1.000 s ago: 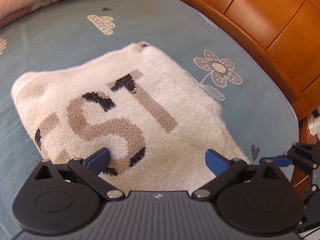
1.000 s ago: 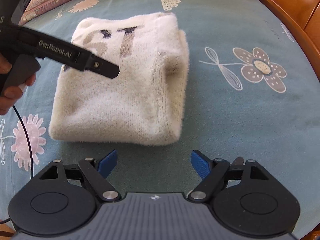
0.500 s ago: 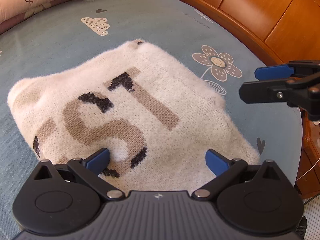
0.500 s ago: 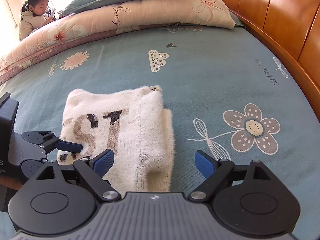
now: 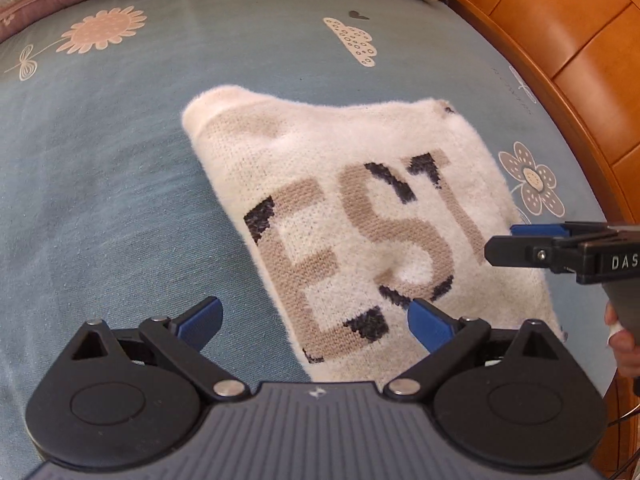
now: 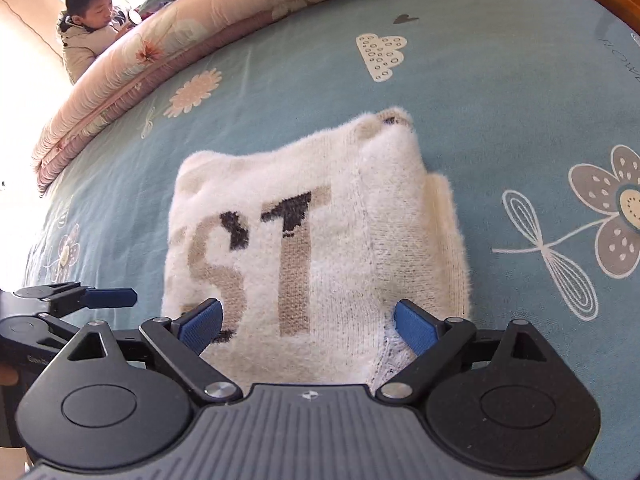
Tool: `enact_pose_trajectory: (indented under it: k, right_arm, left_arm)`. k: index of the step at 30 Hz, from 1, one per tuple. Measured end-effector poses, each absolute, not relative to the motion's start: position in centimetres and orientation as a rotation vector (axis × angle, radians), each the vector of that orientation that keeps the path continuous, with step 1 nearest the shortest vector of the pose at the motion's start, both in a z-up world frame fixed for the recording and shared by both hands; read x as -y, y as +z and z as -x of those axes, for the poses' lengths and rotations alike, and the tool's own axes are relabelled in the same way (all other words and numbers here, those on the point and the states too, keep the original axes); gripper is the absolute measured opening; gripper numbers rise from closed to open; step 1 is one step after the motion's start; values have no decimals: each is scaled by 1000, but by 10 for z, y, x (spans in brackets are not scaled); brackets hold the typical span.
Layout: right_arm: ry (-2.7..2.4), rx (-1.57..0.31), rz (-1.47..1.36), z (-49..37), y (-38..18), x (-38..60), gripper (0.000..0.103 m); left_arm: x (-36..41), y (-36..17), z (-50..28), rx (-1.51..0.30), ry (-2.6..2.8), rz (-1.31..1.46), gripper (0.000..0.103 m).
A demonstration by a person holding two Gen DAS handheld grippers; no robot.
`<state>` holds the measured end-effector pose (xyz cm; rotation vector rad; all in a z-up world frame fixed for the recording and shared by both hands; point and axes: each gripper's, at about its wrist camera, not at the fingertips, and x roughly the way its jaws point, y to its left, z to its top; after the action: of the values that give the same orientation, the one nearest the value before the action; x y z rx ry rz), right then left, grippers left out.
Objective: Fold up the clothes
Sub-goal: 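Grasp the sweater edge with the left gripper while the right gripper grasps the sleeve cuffs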
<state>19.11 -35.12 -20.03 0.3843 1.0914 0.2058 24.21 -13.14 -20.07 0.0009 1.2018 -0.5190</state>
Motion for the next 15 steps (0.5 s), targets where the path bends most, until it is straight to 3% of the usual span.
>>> enact_pose_trajectory:
  k: [8,15]
  right_arm:
    - [182,-1035,-429,-187,-179,396,96]
    - [184,-1075,-750,-204,-235,453,97]
  left_arm:
    - [100,-227,-268,-1237,-487,345,98]
    - [77,-263,-277,-1319,-492,715,98]
